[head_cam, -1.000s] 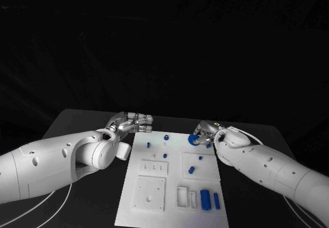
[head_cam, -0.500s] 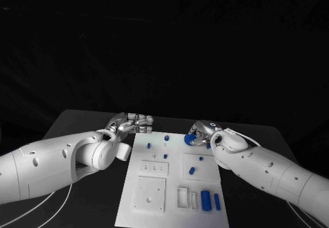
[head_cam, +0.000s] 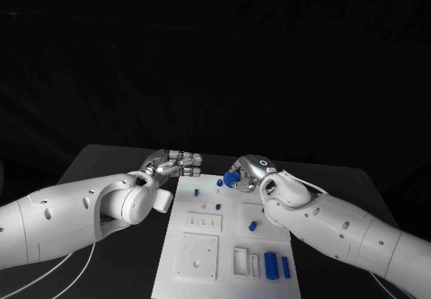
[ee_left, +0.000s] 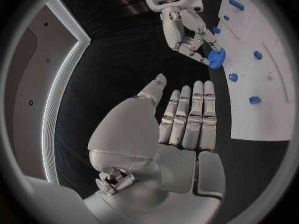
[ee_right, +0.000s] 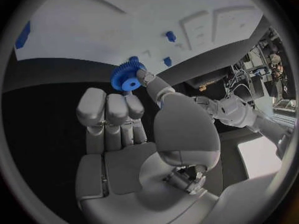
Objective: Assemble the parts on the task board
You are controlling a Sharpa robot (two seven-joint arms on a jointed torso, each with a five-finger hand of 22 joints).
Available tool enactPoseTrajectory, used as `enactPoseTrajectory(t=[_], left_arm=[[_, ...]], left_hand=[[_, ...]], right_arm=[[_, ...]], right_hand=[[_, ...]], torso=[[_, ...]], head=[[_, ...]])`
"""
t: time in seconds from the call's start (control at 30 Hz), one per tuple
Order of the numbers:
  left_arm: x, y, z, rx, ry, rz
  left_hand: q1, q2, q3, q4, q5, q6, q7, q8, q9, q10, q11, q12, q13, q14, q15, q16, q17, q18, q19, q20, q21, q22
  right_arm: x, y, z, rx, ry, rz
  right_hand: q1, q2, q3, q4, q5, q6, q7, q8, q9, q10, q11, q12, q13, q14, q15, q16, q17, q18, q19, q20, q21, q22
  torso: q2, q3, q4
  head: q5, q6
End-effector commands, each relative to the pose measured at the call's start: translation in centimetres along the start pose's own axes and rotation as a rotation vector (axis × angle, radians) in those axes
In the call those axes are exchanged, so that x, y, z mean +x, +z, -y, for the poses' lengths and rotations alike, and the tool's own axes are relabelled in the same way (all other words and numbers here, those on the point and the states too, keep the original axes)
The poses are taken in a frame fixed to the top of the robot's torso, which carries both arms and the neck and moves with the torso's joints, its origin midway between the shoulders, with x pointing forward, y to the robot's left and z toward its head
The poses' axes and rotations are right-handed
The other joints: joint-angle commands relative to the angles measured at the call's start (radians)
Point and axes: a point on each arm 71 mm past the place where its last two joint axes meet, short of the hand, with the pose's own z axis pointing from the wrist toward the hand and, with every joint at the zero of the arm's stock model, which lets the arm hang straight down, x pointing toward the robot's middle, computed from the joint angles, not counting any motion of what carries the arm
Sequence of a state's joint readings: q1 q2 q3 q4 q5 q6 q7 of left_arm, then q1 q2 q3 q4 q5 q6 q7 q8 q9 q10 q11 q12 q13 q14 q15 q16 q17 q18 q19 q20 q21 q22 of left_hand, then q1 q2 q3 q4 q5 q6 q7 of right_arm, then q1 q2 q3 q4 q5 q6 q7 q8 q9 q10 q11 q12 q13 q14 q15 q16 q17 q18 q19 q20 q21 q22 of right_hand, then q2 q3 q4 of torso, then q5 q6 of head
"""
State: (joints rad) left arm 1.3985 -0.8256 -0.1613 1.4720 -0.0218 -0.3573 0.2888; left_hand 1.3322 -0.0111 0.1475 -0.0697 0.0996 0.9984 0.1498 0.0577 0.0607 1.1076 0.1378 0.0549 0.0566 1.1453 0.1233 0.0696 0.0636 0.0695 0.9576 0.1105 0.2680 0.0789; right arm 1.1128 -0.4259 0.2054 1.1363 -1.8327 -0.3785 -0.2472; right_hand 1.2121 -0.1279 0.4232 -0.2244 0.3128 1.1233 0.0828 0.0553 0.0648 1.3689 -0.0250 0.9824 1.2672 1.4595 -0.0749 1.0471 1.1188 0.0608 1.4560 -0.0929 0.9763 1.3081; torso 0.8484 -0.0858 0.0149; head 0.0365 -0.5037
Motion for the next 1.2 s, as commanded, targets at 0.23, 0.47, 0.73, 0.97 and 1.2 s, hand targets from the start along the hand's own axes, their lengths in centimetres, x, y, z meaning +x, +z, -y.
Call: enactPoseTrajectory(t=[0.23, 0.47, 0.73, 0.97, 1.2], left_arm=[[0.5, 0.1, 0.2, 0.006, -0.010, -0.024], [0.7, 0.3, 0.2, 0.007, -0.010, -0.028], [0.8, 0.4, 0.2, 0.008, -0.010, -0.030], [0.9, 0.4, 0.2, 0.008, -0.011, -0.032], [1.0, 0.5, 0.2, 0.008, -0.011, -0.034]], left_hand=[[-0.003, 0.007, 0.002, 0.001, 0.005, 0.001, 0.000, 0.004, 0.001, -0.008, -0.002, 0.005, 0.001, 0.002, 0.001, -0.003, 0.001, 0.000, -0.004, 0.000, 0.005, -0.001], [-0.003, 0.007, 0.003, 0.002, 0.005, -0.001, 0.000, 0.004, 0.001, -0.008, -0.002, 0.005, 0.001, 0.002, 0.001, -0.003, 0.001, 0.000, -0.004, 0.000, 0.005, -0.002], [-0.003, 0.007, 0.003, 0.002, 0.005, -0.001, 0.000, 0.004, 0.001, -0.008, -0.002, 0.005, 0.001, 0.002, 0.001, -0.003, 0.001, 0.000, -0.004, 0.000, 0.005, -0.002], [-0.003, 0.007, 0.003, 0.002, 0.005, -0.001, 0.000, 0.004, 0.001, -0.008, -0.002, 0.005, 0.001, 0.002, 0.001, -0.003, 0.001, 0.000, -0.004, 0.000, 0.005, -0.002], [-0.003, 0.007, 0.003, 0.002, 0.005, -0.001, 0.000, 0.004, 0.001, -0.008, -0.002, 0.005, 0.001, 0.002, 0.001, -0.003, 0.001, 0.000, -0.004, 0.000, 0.005, -0.002]], right_arm=[[1.0, 0.5, -2.0, -0.017, -0.016, 0.016], [2.5, 0.7, -3.3, -0.029, -0.019, -0.011], [4.0, 0.6, -3.9, -0.025, -0.022, -0.042], [4.6, 0.6, -4.0, -0.023, -0.022, -0.056], [5.2, 0.8, -4.1, -0.020, -0.027, -0.061]], right_hand=[[0.002, -0.011, 0.003, 0.012, -0.005, 0.072, -0.012, 0.007, 0.001, 0.008, -0.002, 0.002, 0.001, -0.001, -0.007, 0.002, -0.003, 0.000, 0.003, -0.006, 0.005, 0.121], [0.002, -0.011, 0.000, 0.015, -0.004, 0.071, -0.013, 0.007, 0.001, 0.008, -0.002, 0.003, 0.002, -0.001, -0.007, 0.002, -0.004, 0.001, 0.003, -0.006, 0.005, 0.120], [0.006, -0.010, -0.002, 0.015, -0.004, 0.071, -0.012, 0.007, 0.001, 0.007, -0.003, 0.001, 0.001, -0.001, -0.008, 0.000, -0.006, 0.001, 0.003, -0.007, 0.004, 0.120], [0.006, -0.009, -0.005, 0.014, -0.007, 0.071, -0.012, 0.007, 0.001, 0.007, -0.002, 0.000, 0.001, -0.002, -0.008, -0.001, -0.008, 0.001, 0.003, -0.008, 0.005, 0.120], [0.006, -0.007, -0.010, 0.015, -0.014, 0.068, -0.012, 0.007, 0.001, 0.006, -0.002, -0.002, 0.000, -0.002, -0.008, -0.001, -0.008, 0.001, 0.003, -0.007, 0.003, 0.120]], torso=[[0.003, -0.0016, 0.0051], [0.003, -0.0001, 0.0025], [0.003, 0.0007, 0.0030], [0.004, 0.0019, 0.0015], [0.003, 0.0012, 0.0016]], head=[[-0.003, 0.002], [0.000, -0.002], [0.001, -0.005], [0.005, -0.005], [0.005, -0.005]])
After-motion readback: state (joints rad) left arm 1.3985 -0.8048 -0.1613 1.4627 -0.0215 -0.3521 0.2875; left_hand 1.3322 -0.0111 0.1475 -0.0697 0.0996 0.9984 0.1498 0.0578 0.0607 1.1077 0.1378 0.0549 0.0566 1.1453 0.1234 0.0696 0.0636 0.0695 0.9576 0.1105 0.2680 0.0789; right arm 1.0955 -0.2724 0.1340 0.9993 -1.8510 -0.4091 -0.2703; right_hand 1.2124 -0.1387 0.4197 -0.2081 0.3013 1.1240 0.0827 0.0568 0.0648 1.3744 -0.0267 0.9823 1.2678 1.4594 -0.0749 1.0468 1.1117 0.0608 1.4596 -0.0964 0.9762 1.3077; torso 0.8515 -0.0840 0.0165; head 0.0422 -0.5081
